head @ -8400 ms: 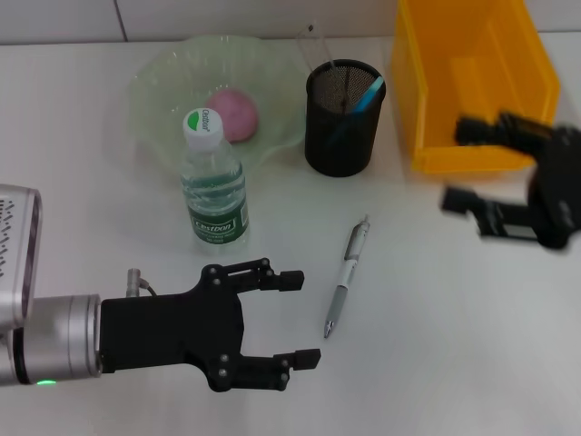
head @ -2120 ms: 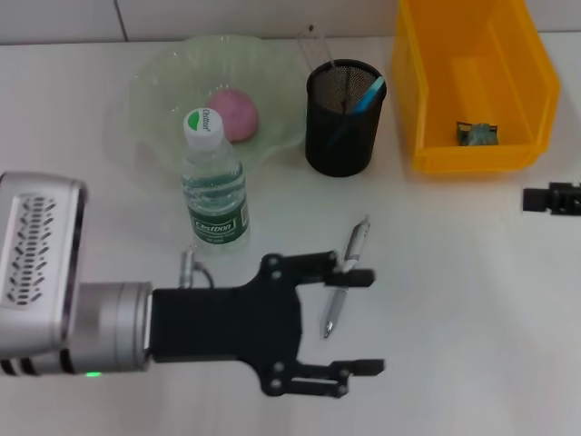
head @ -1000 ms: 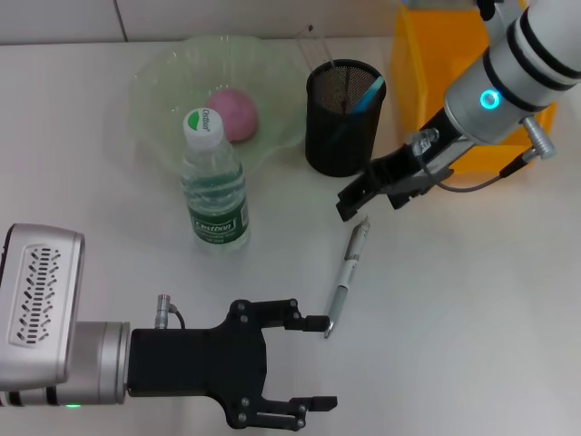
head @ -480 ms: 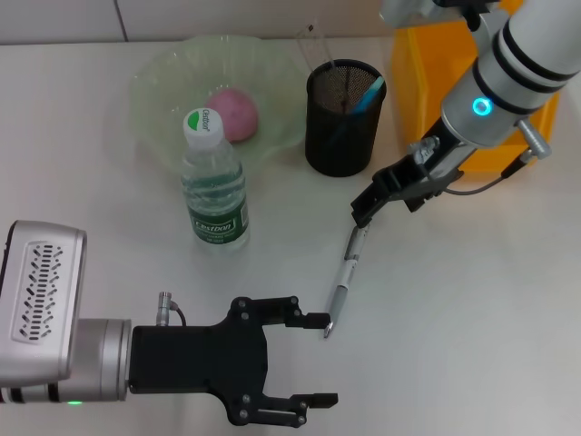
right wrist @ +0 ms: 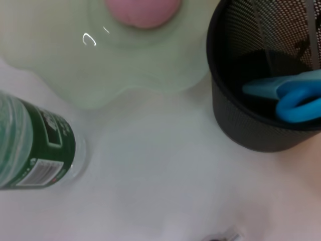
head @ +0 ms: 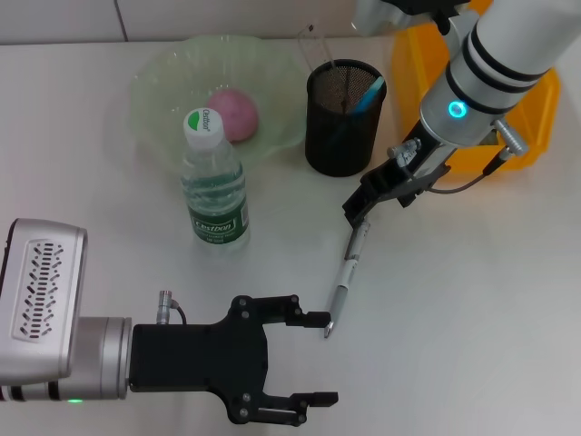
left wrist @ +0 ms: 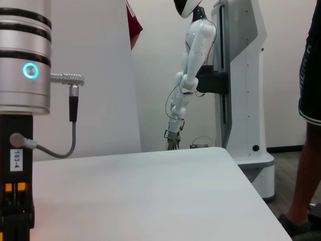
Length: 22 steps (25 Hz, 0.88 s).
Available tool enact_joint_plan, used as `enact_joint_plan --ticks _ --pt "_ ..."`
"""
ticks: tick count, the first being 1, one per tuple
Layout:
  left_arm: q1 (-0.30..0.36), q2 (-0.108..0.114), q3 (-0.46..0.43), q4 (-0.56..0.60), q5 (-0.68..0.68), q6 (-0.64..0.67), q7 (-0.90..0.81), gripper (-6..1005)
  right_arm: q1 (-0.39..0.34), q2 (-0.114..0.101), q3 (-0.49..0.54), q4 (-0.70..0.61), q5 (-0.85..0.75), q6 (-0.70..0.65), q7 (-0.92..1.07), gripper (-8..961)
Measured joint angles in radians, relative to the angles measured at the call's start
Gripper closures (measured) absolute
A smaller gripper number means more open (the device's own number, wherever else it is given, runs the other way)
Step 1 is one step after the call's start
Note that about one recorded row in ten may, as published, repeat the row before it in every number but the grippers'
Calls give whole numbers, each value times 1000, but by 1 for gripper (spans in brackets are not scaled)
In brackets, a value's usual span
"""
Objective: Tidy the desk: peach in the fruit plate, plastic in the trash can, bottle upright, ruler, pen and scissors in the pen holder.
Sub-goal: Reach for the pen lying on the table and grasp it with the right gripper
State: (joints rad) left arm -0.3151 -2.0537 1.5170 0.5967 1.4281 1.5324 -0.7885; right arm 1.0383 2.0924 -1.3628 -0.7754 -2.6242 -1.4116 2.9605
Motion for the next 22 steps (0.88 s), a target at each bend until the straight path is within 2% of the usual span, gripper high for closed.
enact_joint_plan --ticks 13,22 --pt "1 -3 0 0 1 0 0 252 23 0 -109 37 55 34 0 128" --pt "2 -8 0 -9 15 0 5 253 20 0 -144 49 75 46 -1 128"
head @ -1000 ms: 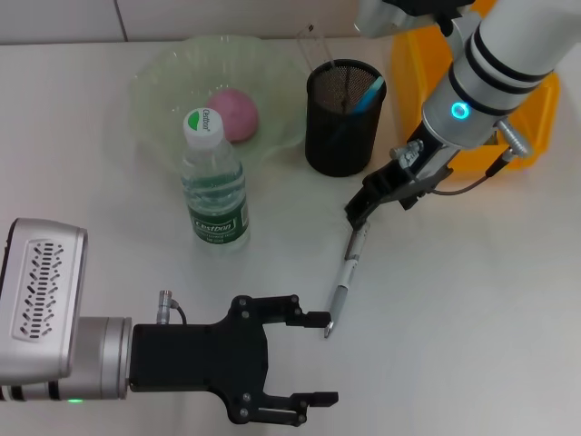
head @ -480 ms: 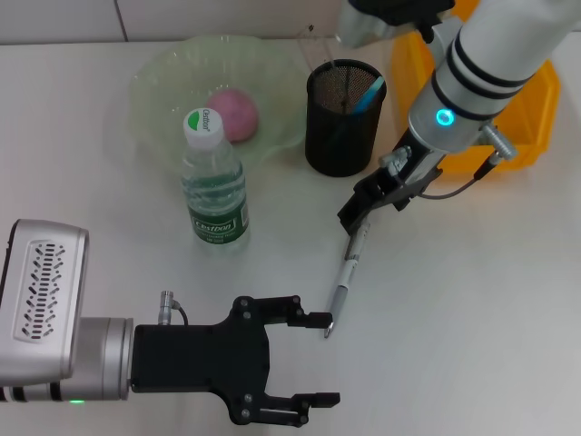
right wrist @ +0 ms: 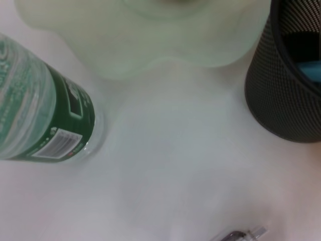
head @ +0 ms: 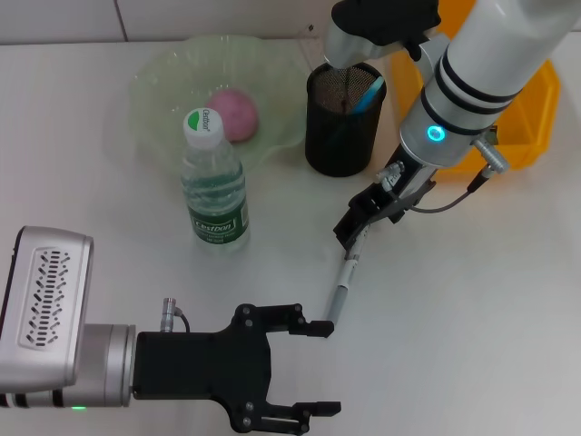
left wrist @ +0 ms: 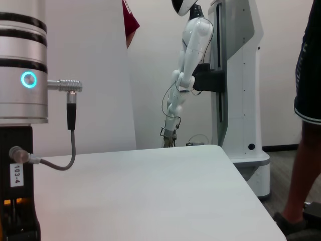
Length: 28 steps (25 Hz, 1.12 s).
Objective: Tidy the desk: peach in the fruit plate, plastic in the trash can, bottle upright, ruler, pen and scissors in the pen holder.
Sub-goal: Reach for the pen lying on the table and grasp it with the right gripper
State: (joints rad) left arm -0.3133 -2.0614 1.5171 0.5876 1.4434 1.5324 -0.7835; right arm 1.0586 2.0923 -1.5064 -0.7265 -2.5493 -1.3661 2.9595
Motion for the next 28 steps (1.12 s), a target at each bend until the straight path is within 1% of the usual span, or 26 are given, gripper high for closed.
enact_joint_plan --ticks 10,28 --pt "0 0 -1 -3 0 2 2 254 3 0 -38 3 13 12 0 127" --pt "-1 0 -2 -5 6 2 0 255 7 0 -40 27 28 26 -1 127"
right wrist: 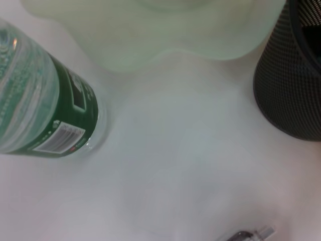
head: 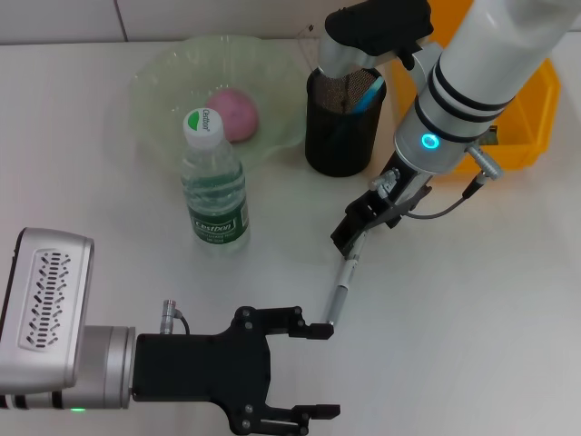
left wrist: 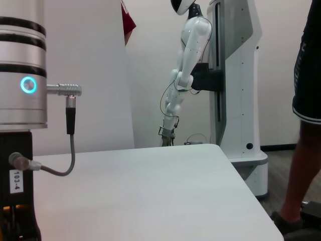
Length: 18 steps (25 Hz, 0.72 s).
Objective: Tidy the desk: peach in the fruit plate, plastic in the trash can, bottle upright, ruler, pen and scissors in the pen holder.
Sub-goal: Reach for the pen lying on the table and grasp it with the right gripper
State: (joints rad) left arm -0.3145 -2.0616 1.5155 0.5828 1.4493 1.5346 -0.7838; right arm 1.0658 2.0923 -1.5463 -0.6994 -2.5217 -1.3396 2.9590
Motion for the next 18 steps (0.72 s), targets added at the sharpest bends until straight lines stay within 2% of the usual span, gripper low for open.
enact_joint_plan --ticks 18 --pt "2 0 0 0 0 6 2 257 0 0 -47 2 24 14 0 127"
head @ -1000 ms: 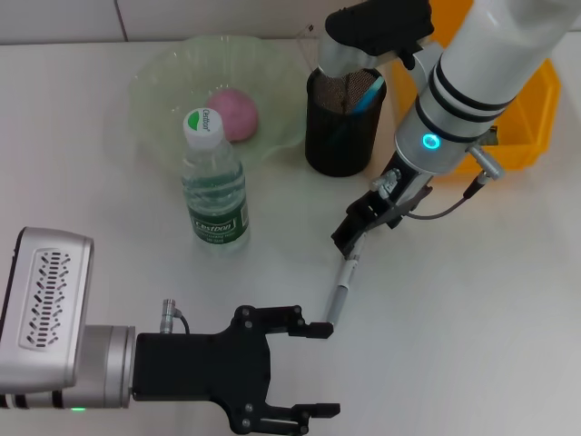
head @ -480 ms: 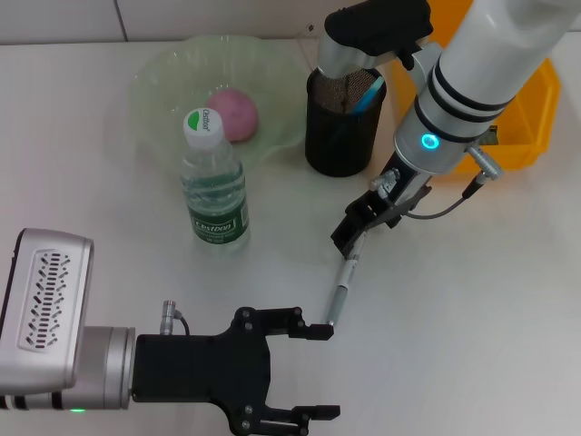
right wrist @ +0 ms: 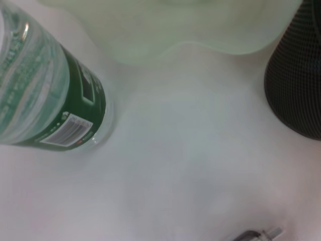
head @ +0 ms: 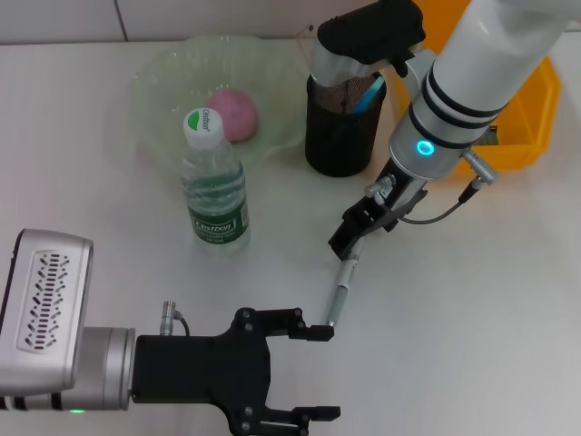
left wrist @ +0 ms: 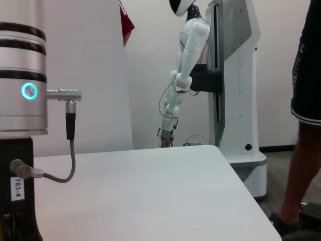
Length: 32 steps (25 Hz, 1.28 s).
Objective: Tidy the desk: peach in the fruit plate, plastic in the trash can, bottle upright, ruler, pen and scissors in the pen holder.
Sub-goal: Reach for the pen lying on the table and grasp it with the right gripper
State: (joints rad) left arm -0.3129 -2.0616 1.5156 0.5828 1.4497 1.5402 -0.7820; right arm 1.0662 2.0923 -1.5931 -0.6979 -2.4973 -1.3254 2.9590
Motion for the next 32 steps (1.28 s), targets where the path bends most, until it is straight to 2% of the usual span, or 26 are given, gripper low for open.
enact_joint_plan --ticks 21,32 --pt "0 0 0 0 0 0 1 257 -2 0 -22 6 -1 2 0 127" --pt "-1 0 -1 0 0 -2 -2 256 -4 0 -22 14 0 11 0 158"
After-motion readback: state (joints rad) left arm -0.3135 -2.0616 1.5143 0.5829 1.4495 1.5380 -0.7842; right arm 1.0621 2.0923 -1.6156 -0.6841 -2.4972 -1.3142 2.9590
